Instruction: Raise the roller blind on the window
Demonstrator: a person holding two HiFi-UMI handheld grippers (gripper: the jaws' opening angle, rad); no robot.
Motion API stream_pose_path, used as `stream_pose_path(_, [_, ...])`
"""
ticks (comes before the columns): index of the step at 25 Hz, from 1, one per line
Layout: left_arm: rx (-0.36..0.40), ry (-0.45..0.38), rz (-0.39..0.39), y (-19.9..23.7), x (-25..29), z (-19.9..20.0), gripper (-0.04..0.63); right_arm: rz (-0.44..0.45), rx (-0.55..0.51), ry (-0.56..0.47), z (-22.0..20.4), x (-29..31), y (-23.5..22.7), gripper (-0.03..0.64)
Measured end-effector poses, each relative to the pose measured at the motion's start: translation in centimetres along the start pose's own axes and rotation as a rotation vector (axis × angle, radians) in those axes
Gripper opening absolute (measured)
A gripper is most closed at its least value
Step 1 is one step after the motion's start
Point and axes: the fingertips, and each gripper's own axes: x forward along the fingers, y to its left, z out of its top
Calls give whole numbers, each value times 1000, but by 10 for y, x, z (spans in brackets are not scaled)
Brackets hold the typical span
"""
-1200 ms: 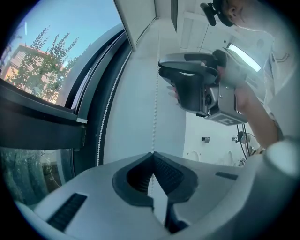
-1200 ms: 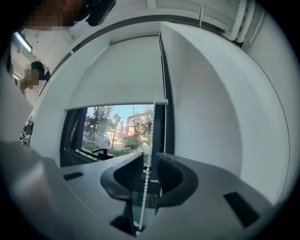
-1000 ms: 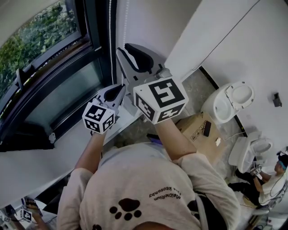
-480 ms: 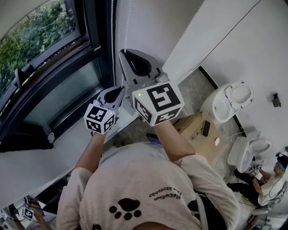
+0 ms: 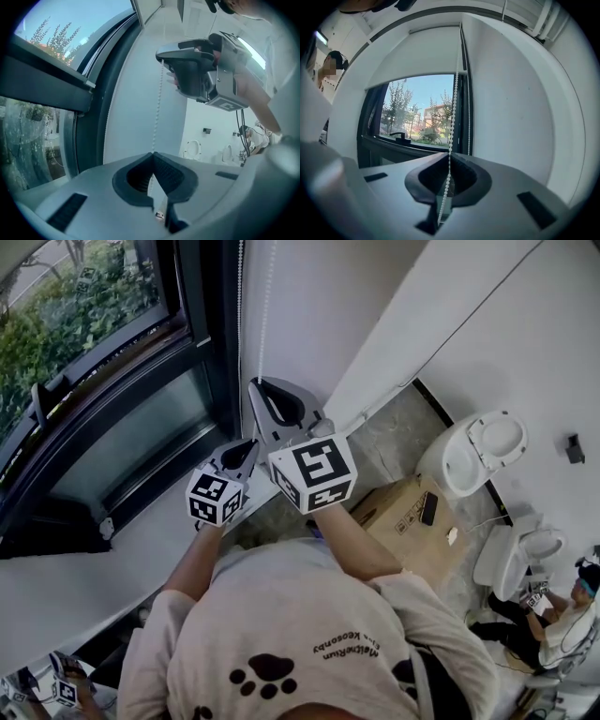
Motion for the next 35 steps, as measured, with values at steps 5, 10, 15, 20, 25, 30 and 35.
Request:
stream_pose_path(5, [-12,52,13,3,-2,-30,8,-6,8,34,-29,-1,5,14])
stream_pose_path(10, [-13,102,16,2,-3,-52,8,-5,27,64,-51,-2,8,14])
stream_pose_path(15, [-21,145,30,2,-4,-75,8,-6,43,99,-74,-4,10,14])
stream_pose_path(20, [-42,134,61,4,-6,-85,9,-6,45,109,-84,-6,13,14])
stream_pose_path(25, [-50,117,53,2,-5,-81,9,-10,33,102,-85,-6,10,14])
stream_pose_path(30, [-66,46,52,1,-14,-52,16,-18,37,95,-84,-8,5,14])
stream_pose_path(35, [-102,-11,7,-4,-23,-10,133,-27,40,89,-85,-8,0,14])
